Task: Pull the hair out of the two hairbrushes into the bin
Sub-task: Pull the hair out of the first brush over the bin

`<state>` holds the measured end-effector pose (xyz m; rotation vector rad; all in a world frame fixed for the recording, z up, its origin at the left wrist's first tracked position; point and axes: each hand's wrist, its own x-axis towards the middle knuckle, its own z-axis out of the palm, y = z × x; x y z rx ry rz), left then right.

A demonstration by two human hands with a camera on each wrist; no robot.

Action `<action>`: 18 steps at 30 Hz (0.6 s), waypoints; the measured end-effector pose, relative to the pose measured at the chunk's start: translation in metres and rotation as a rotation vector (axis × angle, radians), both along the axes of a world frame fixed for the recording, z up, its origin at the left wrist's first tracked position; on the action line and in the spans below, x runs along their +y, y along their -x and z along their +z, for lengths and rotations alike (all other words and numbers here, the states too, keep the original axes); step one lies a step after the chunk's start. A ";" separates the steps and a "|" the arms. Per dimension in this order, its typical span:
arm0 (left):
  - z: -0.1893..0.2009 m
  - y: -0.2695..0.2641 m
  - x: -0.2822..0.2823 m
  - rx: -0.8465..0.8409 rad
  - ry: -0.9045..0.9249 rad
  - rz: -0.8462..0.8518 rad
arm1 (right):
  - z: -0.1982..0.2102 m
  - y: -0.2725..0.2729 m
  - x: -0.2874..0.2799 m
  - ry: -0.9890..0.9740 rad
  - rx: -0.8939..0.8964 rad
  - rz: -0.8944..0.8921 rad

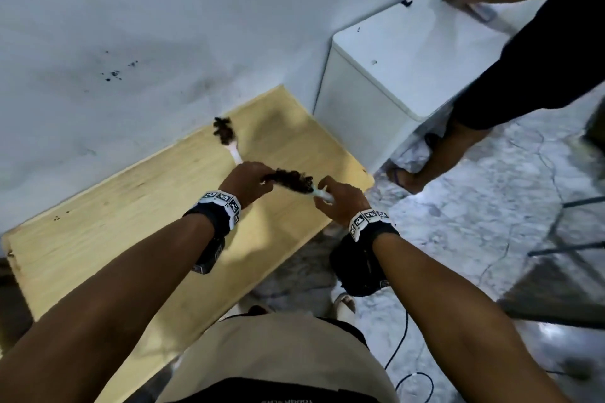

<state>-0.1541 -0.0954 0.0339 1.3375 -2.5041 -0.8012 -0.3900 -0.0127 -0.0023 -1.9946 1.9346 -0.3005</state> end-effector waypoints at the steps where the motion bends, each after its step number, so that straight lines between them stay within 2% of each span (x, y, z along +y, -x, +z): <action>1: 0.003 0.015 0.003 -0.019 -0.003 -0.020 | 0.000 0.011 0.007 -0.003 -0.010 -0.023; 5: 0.011 0.080 0.017 -0.041 -0.035 -0.050 | 0.003 0.065 0.039 0.020 0.006 -0.118; 10: 0.014 0.157 0.040 -0.008 -0.093 -0.028 | 0.012 0.143 0.075 0.046 -0.049 -0.154; 15: 0.019 0.220 0.059 0.106 -0.107 0.090 | 0.014 0.199 0.096 0.093 -0.087 -0.172; 18: 0.016 0.249 0.068 0.176 -0.133 0.052 | 0.014 0.226 0.107 0.068 -0.088 -0.214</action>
